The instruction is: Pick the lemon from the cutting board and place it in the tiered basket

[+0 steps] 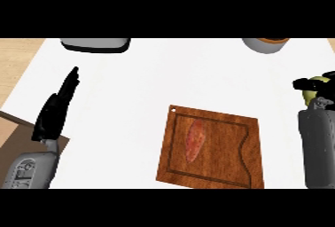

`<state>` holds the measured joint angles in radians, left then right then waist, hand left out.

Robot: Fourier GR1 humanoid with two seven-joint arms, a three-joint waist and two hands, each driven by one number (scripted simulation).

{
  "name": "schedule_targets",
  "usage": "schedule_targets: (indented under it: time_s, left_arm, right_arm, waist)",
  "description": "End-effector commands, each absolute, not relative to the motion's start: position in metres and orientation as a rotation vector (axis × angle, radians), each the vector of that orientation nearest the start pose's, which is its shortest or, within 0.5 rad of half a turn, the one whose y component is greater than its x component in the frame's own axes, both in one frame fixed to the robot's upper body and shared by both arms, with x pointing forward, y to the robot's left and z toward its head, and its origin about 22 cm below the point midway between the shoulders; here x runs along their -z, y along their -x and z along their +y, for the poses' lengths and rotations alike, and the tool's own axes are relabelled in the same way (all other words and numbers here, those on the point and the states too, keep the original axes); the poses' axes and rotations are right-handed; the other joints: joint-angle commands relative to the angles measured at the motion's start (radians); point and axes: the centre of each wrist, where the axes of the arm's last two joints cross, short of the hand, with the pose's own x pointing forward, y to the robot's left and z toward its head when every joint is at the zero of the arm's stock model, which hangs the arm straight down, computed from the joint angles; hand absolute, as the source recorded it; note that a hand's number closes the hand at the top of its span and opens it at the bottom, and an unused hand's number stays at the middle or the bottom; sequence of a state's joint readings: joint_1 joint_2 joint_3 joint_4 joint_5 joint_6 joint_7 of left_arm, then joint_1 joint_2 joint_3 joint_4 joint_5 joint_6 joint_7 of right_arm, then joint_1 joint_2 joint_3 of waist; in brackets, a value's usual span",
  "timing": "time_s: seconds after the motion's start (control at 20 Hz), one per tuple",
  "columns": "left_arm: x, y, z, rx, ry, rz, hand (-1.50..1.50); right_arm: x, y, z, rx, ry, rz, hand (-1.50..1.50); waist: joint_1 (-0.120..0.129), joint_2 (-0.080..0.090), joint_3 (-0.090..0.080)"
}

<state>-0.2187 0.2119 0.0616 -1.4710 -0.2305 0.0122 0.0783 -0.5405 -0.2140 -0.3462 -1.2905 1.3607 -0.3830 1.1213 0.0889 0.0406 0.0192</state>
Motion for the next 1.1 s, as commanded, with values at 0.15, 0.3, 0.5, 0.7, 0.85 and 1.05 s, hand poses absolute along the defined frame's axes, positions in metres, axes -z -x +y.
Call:
schedule_targets:
  time_s: [0.15, 0.3, 0.5, 0.7, 0.85, 1.05]
  left_arm:
    - [-0.044, -0.295, 0.270, 0.304, -0.374, -1.564, 0.00]
    - [-0.055, -0.304, 0.268, 0.281, -0.390, -1.574, 0.00]
    - [-0.039, -0.287, 0.289, 0.282, -0.389, -1.544, 0.00]
    - [-0.032, -0.287, 0.294, 0.257, -0.407, -1.538, 0.00]
    - [-0.038, -0.279, 0.291, 0.247, -0.436, -1.542, 0.00]
    - [-0.030, -0.275, 0.301, 0.239, -0.424, -1.533, 0.00]
  right_arm:
    - [-0.209, -0.405, -0.289, 0.476, 1.835, -0.505, 1.50]
    - [-0.245, -0.420, -0.257, 0.438, 1.825, -0.500, 1.50]
    - [-0.255, -0.432, -0.241, 0.490, 1.776, -0.577, 1.50]
    - [-0.259, -0.443, -0.275, 0.384, 1.813, -0.512, 1.50]
    - [-0.240, -0.441, -0.282, 0.322, 1.886, -0.396, 1.50]
    - [-0.231, -0.439, -0.313, 0.216, 1.948, -0.197, 1.50]
  waist:
    - [0.009, -0.025, -0.026]
    - [-0.028, -0.032, -0.023]
    - [-0.041, -0.033, -0.021]
    - [-0.056, -0.029, -0.020]
    - [-0.071, -0.038, -0.020]
    - [-0.077, -0.039, -0.021]
